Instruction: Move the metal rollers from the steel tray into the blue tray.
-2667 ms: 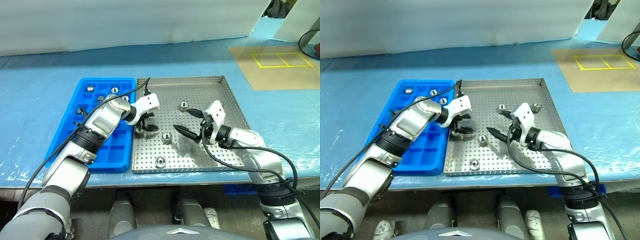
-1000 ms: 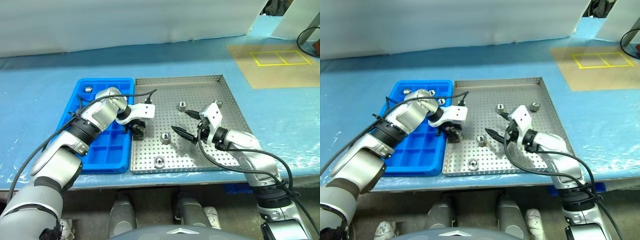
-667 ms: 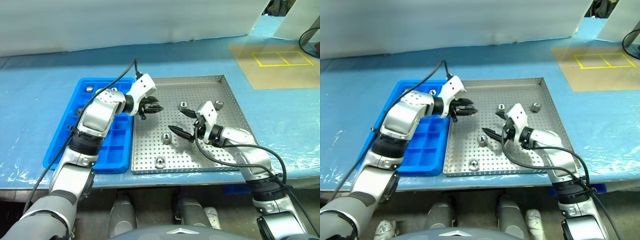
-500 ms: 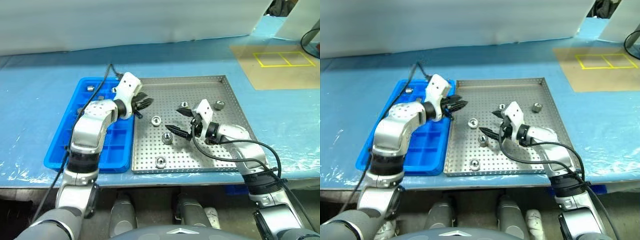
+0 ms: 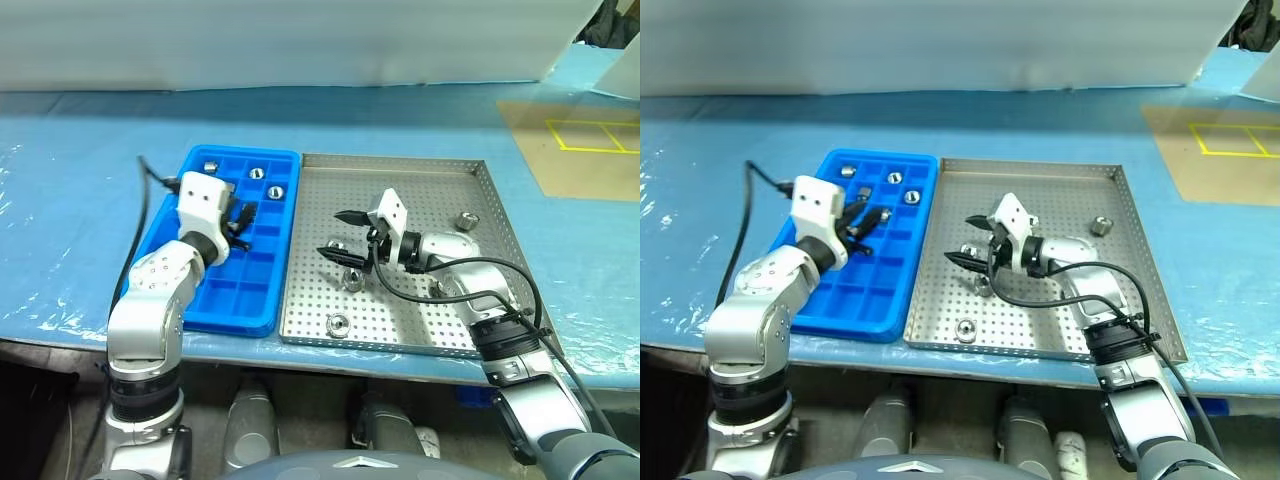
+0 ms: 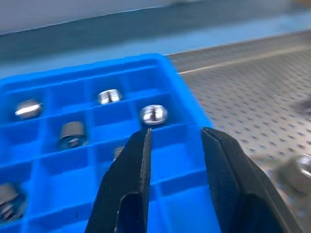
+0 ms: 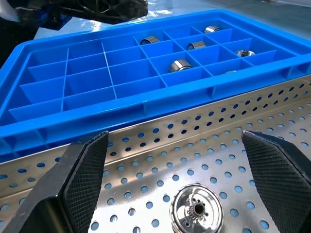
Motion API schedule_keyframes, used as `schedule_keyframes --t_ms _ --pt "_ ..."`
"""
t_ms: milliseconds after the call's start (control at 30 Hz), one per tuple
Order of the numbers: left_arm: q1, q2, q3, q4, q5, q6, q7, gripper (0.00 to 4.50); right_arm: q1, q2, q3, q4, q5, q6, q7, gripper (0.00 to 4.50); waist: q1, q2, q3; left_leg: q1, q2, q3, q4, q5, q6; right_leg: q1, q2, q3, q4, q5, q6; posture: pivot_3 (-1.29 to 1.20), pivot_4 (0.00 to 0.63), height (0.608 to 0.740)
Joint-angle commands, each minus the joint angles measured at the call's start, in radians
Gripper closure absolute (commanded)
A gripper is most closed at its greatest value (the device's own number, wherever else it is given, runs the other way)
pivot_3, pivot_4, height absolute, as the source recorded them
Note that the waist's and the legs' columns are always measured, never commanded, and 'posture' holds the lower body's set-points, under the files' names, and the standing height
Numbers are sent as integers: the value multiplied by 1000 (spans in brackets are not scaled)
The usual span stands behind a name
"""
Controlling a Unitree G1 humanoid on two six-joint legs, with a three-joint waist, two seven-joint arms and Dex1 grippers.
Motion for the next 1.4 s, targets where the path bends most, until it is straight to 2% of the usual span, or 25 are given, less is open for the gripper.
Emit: schedule_keyframes --t_ms 33,233,467,567,767,967,1367,1400 --pt "-59 40 -52 28 -57 -48 -72 2843 24 -15 -24 -70 18 14 -2 0 -1 0 0 0 0 0 0 0 0 0 0 0 0 0 0 81 150 740" --pt "-142 150 -182 192 -82 -102 -215 2843 73 -38 -58 -151 28 58 -42 0 -19 0 0 1 0 0 0 2 -3 0 0 1 2 0 0 -5 150 740" --pt "-260 174 -287 409 -63 -208 -318 2843 153 -59 -99 -261 43 114 -98 0 -40 1 0 2 0 0 0 3 -5 0 1 2 4 0 0 -97 150 740" --pt "-306 150 -314 507 -43 -279 -328 2289 176 -64 -110 -294 47 128 -123 0 -50 1 0 2 -1 1 0 3 -6 0 0 2 4 0 0 -126 150 740" --pt "-372 136 -390 636 7 -341 -380 312 215 -77 -133 -347 55 150 -159 0 -67 1 0 3 -1 1 1 3 -6 0 1 3 4 0 0 -187 150 740" --pt "-408 144 -446 706 62 -366 -423 312 248 -84 -141 -385 63 162 -191 0 -84 1 0 3 -1 1 1 3 -6 0 1 3 4 0 0 -222 150 740" --pt "-393 159 -522 749 153 -358 -475 312 275 -89 -144 -413 63 168 -214 0 -86 1 0 4 -1 1 1 3 -5 1 1 4 4 0 0 -234 150 740" --pt "-390 152 -514 755 152 -355 -467 485 275 -89 -144 -412 63 168 -214 0 -86 1 0 4 -1 1 1 3 -5 1 1 4 4 0 0 -234 150 740"
